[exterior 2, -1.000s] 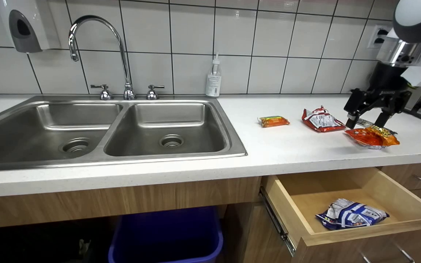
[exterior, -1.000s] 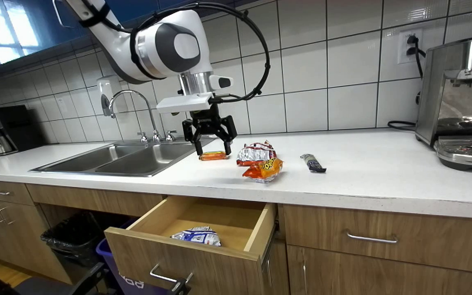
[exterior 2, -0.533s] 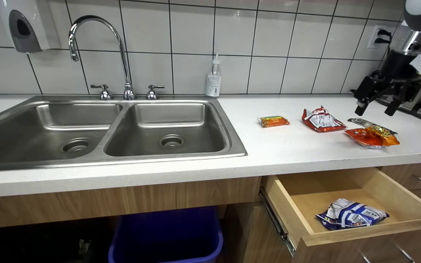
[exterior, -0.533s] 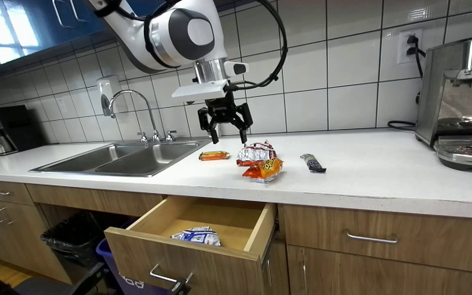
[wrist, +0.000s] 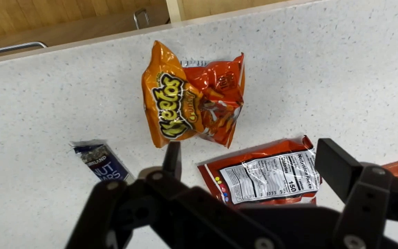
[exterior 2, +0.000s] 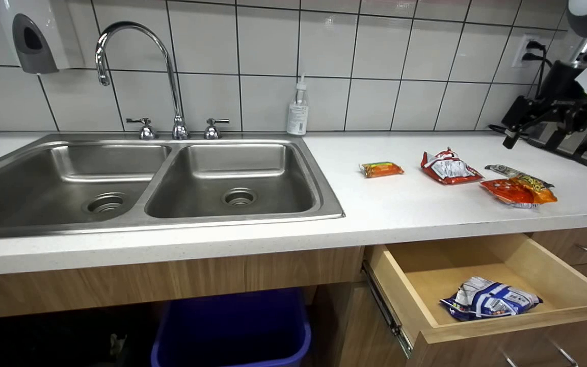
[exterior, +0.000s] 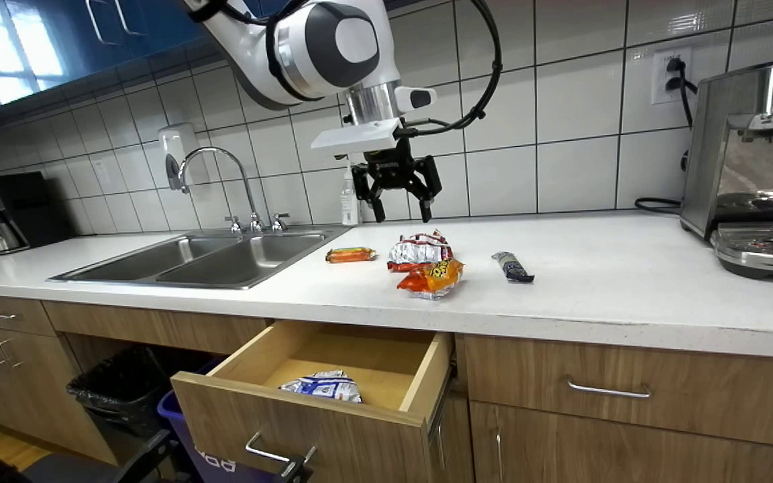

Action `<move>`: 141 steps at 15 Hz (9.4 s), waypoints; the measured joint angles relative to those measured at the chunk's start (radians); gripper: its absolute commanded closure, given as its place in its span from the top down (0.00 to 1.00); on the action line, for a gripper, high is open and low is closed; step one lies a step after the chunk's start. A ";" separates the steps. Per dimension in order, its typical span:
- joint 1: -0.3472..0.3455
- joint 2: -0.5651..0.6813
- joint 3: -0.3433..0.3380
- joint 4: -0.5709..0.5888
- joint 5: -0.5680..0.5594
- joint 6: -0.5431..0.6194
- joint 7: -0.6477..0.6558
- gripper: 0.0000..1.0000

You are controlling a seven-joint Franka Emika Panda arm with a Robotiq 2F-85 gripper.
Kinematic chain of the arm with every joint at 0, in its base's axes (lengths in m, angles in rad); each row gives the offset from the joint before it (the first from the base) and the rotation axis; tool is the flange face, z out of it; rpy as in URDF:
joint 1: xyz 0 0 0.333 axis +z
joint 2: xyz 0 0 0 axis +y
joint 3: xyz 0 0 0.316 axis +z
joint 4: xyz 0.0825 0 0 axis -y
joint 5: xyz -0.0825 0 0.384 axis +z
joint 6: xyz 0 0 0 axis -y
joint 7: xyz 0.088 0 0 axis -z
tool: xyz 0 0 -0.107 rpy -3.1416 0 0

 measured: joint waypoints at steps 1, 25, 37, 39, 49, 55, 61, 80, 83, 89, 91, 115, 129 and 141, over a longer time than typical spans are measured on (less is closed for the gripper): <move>-0.005 0.012 -0.001 0.011 0.007 0.000 0.000 1.00; -0.105 0.376 -0.009 0.345 0.103 -0.061 0.005 1.00; -0.107 0.421 0.007 0.360 0.104 -0.104 0.005 1.00; -0.107 0.421 0.012 0.357 0.104 -0.104 0.005 1.00; -0.107 0.419 0.054 0.314 0.138 -0.104 0.004 1.00; -0.101 0.386 0.079 0.256 0.146 -0.102 0.004 1.00; -0.072 0.320 0.093 0.151 0.145 -0.093 0.003 1.00; 0.028 0.140 0.094 -0.124 0.013 -0.044 0.003 1.00; 0.036 0.122 0.094 -0.134 0.004 -0.043 0.003 1.00; 0.039 0.089 0.094 -0.133 -0.011 -0.042 0.003 1.00; 0.040 0.081 0.094 -0.129 -0.016 -0.042 0.002 1.00; 0.050 0.249 0.094 0.247 -0.065 -0.048 -0.009 1.00; 0.041 0.540 0.094 0.691 -0.063 -0.178 -0.009 1.00; 0.009 0.790 0.094 1.085 -0.057 -0.358 -0.009 1.00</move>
